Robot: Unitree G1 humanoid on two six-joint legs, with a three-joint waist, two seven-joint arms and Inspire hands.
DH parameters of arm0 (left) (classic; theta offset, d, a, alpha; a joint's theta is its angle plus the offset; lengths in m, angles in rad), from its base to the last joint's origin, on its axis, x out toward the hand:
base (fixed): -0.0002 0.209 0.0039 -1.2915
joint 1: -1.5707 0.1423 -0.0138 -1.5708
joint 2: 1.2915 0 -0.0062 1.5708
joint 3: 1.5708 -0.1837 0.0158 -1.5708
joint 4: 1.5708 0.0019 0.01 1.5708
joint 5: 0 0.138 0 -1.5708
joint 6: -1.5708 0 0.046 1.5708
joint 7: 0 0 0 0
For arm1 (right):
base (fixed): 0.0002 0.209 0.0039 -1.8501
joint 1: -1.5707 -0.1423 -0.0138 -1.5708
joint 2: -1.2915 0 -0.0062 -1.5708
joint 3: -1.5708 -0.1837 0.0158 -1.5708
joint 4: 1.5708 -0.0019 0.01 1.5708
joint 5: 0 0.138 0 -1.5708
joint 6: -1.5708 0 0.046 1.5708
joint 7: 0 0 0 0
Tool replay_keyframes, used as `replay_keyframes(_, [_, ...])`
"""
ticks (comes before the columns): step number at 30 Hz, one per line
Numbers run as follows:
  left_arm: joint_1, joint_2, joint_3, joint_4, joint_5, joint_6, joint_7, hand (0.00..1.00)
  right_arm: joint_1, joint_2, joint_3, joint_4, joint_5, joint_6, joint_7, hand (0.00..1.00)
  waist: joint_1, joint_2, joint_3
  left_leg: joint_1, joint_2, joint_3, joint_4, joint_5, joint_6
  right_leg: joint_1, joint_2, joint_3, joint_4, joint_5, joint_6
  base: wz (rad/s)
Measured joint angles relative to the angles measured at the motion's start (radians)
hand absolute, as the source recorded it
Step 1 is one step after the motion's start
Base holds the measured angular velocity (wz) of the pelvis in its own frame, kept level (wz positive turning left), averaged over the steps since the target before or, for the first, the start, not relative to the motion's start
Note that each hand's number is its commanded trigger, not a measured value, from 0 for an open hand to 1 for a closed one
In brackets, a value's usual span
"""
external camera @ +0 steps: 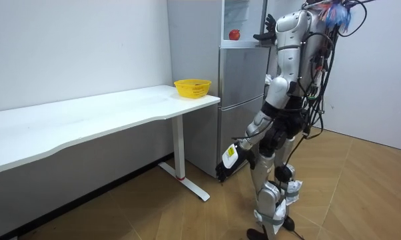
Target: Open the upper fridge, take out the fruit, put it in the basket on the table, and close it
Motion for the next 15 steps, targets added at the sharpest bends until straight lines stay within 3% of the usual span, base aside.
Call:
replay_keyframes(5, [0.002,0.005,0.057,-0.007,0.000,0.020,-0.031,0.00,-0.113,-0.094,-0.005,0.095,0.123,0.044,0.035,0.00,0.003,-0.019,-0.0120,-0.013,-0.002,-0.008,0.005,0.000,0.000,-0.002,0.001,-0.015,0.000,0.000,0.000,0.03])
replay_keyframes(9, [0.002,0.012,0.074,-0.028,0.000,0.023,-0.039,0.00,-0.268,-0.168,-0.005,0.218,0.267,0.058,0.080,0.00,-0.002,-0.034,-0.0046,-0.014,-0.004,-0.022,0.012,0.000,0.000,0.009,-0.002,-0.031,-0.004,0.000,0.000,0.12])
replay_keyframes(11, [0.018,0.014,0.090,-0.049,0.000,0.024,-0.040,0.00,-0.299,-0.176,-0.006,0.228,0.307,0.069,0.098,0.00,0.000,-0.044,-0.0026,-0.015,-0.003,-0.030,0.014,0.000,0.000,0.012,-0.001,-0.034,-0.006,0.000,-0.001,0.12])
replay_keyframes(13, [0.022,0.020,0.092,-0.051,0.001,0.027,-0.049,0.00,-0.341,-0.210,0.003,0.300,0.331,0.072,0.142,0.00,0.002,-0.051,-0.0060,-0.016,-0.004,-0.037,0.015,0.000,0.000,0.011,-0.002,-0.039,-0.007,0.000,-0.001,0.10])
replay_keyframes(15, [0.036,0.030,0.092,-0.065,0.001,0.033,-0.061,0.00,-0.401,-0.250,0.004,0.398,0.371,0.103,0.181,0.00,0.006,-0.056,-0.0090,-0.017,-0.006,-0.044,0.015,0.000,0.000,0.009,-0.003,-0.043,-0.007,0.000,-0.001,0.06])
